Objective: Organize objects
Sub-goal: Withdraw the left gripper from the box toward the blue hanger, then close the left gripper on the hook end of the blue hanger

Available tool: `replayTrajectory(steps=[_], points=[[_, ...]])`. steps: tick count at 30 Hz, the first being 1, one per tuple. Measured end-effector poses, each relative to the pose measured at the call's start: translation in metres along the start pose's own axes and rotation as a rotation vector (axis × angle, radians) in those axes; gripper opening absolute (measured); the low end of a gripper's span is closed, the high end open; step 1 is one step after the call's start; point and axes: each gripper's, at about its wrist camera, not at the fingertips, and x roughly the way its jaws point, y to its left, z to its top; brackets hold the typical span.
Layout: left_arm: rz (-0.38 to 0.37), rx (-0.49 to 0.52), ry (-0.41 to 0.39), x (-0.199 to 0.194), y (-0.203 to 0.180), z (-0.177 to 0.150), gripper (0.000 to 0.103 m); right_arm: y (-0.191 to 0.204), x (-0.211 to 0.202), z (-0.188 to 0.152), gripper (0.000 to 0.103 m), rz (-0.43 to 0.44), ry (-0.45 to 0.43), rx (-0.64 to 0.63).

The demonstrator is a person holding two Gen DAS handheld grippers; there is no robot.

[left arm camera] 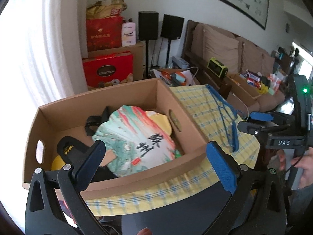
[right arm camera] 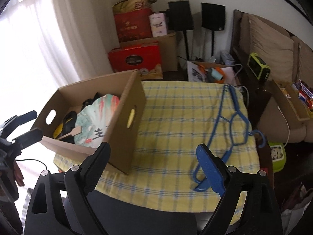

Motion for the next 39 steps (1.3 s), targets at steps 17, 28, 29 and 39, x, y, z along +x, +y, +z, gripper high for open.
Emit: replayTrajectory(steps=[17,28,29,39], points=[[-0.087,-0.011,-0.029,0.034,-0.085,0.006,0.103,-0.085,-0.015,-0.026,0.091,-0.107,0.004,0.113],[-0.164,0.059,0.069,0.081,-0.143,-0.006,0.101,-0.144,-0.008,-0.039,0.091,-0.18,0.035,0.223],[-0.165,0.07,0.08,0.085,-0.148,-0.007,0.101,-0.15,-0.008,-0.04,0.091,-0.182,0.033,0.238],[-0.212,0.156,0.162,0.127,-0.2,-0.006,0.08,-0.189,0.022,-0.028,0.078,-0.212,0.075,0.322]])
